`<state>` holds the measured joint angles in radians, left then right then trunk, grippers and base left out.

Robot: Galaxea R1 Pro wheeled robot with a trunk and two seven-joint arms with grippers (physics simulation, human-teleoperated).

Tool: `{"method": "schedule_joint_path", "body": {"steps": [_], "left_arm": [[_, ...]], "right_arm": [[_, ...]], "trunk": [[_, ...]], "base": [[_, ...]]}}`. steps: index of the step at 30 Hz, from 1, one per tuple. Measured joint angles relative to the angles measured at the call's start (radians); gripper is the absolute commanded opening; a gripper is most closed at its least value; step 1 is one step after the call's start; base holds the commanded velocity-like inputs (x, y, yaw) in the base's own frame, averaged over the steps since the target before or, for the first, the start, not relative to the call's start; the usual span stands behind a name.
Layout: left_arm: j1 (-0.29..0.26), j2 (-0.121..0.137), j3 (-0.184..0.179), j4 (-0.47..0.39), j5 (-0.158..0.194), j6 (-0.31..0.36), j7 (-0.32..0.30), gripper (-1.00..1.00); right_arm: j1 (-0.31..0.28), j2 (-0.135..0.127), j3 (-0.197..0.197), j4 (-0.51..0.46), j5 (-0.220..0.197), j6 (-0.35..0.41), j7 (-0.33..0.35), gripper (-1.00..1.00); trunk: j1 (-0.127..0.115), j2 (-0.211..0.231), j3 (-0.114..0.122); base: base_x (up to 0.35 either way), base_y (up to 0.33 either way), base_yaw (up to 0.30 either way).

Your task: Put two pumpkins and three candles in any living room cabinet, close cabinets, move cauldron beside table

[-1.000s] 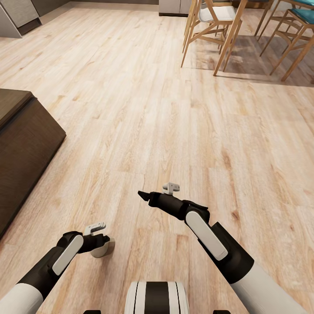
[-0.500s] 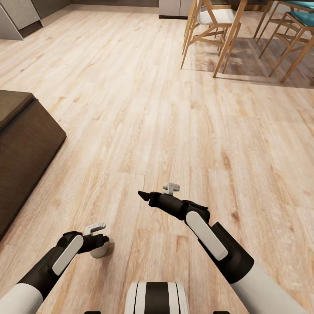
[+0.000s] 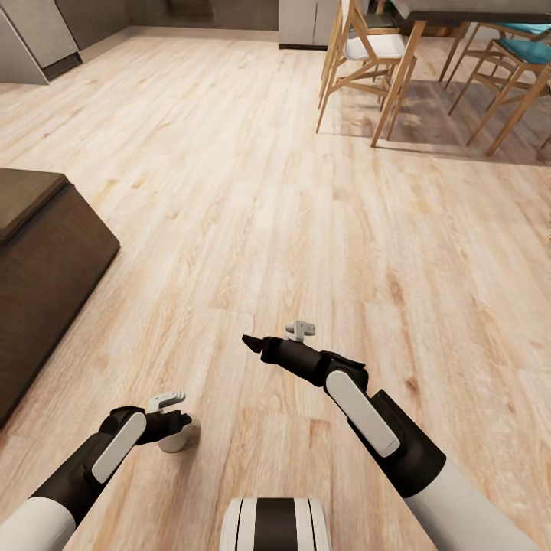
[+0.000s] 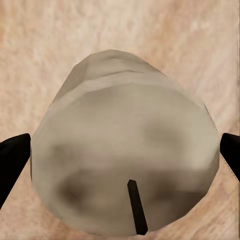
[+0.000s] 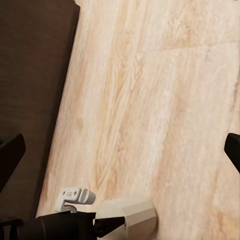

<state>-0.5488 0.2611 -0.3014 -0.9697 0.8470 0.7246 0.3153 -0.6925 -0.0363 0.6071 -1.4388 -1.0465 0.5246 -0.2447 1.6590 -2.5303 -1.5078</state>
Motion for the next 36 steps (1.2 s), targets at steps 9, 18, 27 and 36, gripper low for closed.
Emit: {"method": "schedule_joint_path", "body": {"steps": [9,18,27,36], "left_arm": [[0.000,0.007,0.011,-0.026,0.010,0.017,0.003,-1.00],[0.000,0.013,0.077,-0.112,0.013,0.130,0.010,-1.00],[0.009,0.016,0.213,-0.196,0.009,0.265,0.013,-1.00],[0.014,0.016,0.213,-0.198,0.007,0.267,0.013,-1.00]], "right_arm": [[0.000,0.000,-0.006,0.009,-0.004,0.004,-0.005,1.00],[0.000,0.004,-0.010,0.008,-0.016,0.006,-0.285,1.00],[0.000,0.012,-0.007,0.007,-0.023,0.030,-0.643,1.00],[0.000,0.016,-0.003,0.003,-0.021,0.066,-0.655,1.00]], "trunk": [[-0.004,0.002,0.035],[-0.008,0.004,0.070],[-0.012,0.006,0.104],[-0.016,0.008,0.138]], "base": [[0.000,0.000,0.000],[0.000,0.000,0.000],[-0.001,0.000,0.000],[-0.258,0.000,0.053]]}}
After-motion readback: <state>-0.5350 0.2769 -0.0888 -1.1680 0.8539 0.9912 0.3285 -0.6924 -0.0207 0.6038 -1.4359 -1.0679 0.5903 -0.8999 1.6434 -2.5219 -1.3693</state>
